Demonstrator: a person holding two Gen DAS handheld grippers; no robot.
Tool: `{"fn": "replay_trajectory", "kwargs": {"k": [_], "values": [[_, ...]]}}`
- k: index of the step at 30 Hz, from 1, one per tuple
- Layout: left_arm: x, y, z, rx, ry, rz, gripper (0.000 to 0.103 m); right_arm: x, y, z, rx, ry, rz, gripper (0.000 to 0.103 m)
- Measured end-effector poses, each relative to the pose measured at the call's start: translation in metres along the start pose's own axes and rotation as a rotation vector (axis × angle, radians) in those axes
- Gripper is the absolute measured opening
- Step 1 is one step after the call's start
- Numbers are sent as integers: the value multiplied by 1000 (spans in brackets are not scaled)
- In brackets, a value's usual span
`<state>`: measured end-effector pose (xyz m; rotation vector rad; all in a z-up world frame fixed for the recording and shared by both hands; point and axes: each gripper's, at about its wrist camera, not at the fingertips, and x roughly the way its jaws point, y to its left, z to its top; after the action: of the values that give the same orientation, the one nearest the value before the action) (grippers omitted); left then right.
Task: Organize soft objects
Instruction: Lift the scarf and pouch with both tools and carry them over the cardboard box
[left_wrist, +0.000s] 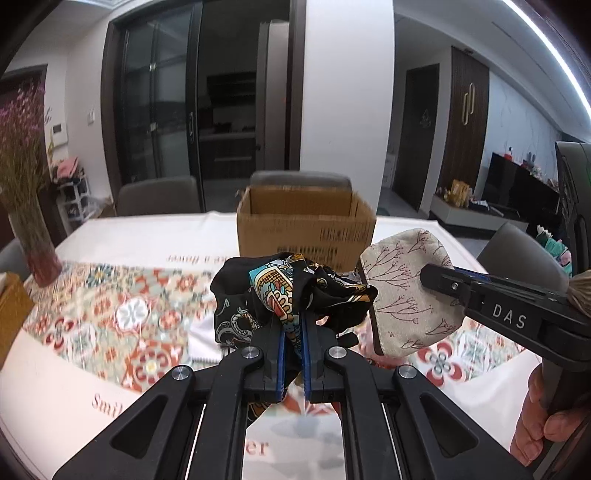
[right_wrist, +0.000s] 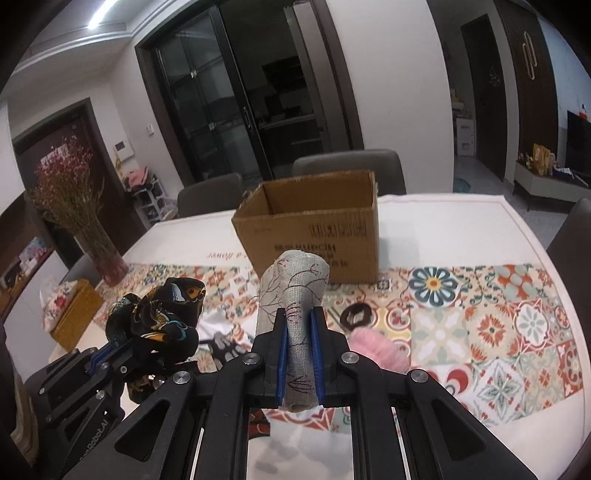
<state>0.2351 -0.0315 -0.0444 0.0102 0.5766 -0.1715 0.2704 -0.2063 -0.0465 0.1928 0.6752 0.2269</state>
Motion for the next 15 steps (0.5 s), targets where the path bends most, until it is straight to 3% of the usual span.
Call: {"fn": "replay_trajectory", "kwargs": {"k": [15], "values": [[5,15,66,66,-162,-34,9,-14,19,57,-3,-168,-74,13]]}}
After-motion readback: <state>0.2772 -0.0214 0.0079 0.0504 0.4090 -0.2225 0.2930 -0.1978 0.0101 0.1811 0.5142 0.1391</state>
